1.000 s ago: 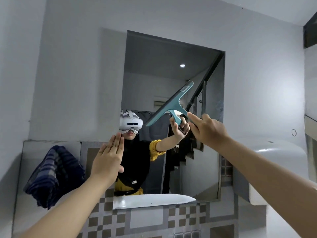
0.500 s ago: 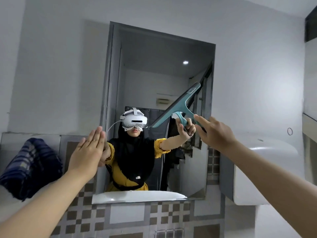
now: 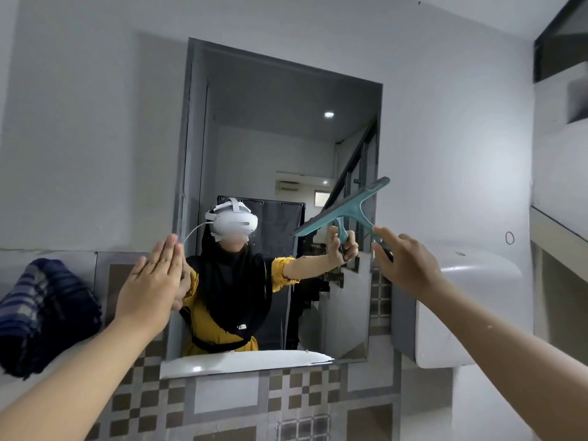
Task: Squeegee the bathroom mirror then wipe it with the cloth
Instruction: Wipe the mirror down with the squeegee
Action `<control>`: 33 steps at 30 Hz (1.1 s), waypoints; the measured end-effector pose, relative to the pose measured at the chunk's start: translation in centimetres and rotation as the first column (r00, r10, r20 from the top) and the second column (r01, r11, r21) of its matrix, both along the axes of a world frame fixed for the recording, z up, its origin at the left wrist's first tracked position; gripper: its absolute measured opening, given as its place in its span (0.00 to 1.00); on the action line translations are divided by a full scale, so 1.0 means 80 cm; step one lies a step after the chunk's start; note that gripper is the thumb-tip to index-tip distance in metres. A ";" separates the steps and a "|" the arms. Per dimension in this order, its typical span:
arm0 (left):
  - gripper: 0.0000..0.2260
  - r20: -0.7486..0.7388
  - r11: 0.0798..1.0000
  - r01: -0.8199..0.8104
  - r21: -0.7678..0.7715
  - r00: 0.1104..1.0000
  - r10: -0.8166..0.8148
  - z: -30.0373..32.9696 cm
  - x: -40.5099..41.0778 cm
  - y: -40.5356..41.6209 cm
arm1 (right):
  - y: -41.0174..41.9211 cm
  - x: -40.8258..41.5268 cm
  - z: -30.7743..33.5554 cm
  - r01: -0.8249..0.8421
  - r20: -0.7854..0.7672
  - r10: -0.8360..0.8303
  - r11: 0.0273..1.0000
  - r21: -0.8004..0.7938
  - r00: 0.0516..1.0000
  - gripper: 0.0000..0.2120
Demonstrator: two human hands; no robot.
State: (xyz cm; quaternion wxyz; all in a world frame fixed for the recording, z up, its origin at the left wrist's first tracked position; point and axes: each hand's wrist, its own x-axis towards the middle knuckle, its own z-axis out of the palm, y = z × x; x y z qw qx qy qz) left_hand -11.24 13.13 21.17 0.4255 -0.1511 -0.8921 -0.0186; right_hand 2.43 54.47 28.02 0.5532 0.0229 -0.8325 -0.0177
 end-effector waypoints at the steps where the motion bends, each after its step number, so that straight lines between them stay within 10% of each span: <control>1: 0.49 0.012 1.000 0.010 0.001 1.000 -0.010 0.001 0.002 0.000 | -0.003 -0.001 -0.005 -0.015 0.003 0.015 1.000 -0.016 1.000 0.15; 16: 0.46 -0.051 0.996 0.085 0.010 0.995 -0.084 0.001 0.018 0.003 | -0.127 0.002 -0.054 -0.157 -0.025 0.183 0.763 -0.627 0.983 0.09; 33: 0.49 -0.134 0.981 0.157 -0.111 0.976 -0.172 0.004 0.018 -0.020 | -0.286 -0.017 -0.037 -0.206 -0.111 0.247 0.399 -0.894 0.963 0.06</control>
